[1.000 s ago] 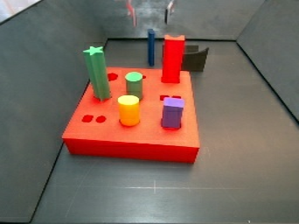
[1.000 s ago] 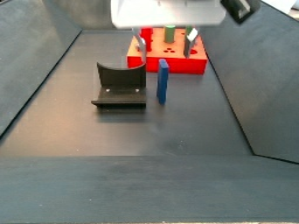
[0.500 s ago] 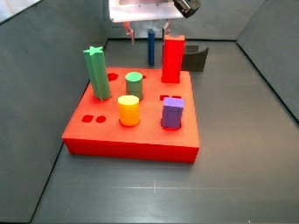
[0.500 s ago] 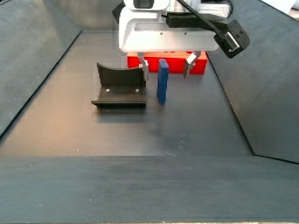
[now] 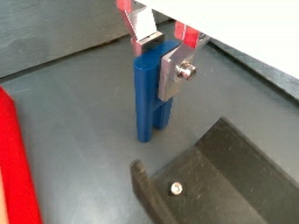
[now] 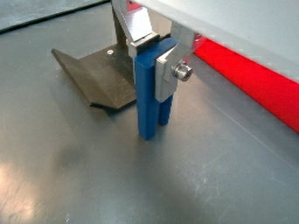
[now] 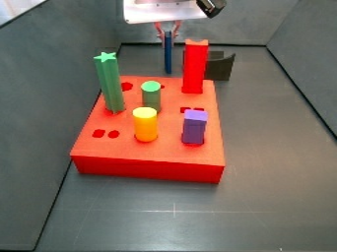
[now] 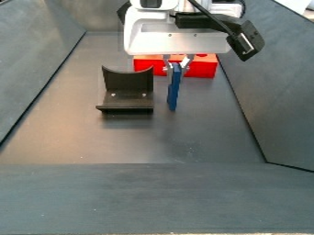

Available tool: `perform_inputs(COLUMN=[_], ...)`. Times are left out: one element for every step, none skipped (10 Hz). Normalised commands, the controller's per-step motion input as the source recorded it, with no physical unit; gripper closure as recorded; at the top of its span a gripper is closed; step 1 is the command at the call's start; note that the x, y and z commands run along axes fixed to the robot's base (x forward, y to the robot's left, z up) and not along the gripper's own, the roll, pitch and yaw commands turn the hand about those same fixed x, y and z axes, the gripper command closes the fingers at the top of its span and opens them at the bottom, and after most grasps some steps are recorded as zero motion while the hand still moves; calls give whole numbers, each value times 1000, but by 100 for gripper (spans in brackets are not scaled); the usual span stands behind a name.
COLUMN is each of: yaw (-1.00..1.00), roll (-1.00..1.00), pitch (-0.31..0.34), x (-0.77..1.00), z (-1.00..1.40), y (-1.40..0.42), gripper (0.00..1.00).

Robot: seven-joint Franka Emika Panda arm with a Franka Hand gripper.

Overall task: Pick up the square-circle object. Move up. Rotate the square-circle object. Move to above the board. Insert the square-circle object.
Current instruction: Pick up the square-circle object, then move up.

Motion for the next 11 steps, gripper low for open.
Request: perform_inputs(yaw=[0, 0, 0, 0, 0, 0, 0, 0, -1, 2, 7], roll=[0, 0, 0, 0, 0, 0, 0, 0, -10, -9, -7], pitch=[0, 0, 0, 0, 0, 0, 0, 0, 0, 3, 6], x=[0, 0, 0, 0, 0, 0, 0, 0, 2, -8, -13], z=[0, 0, 0, 0, 0, 0, 0, 833, 800, 687, 588], y=[0, 0, 0, 0, 0, 0, 0, 0, -74, -66, -51], gripper=[100, 100, 100, 100, 100, 100, 100, 100, 100, 100, 100])
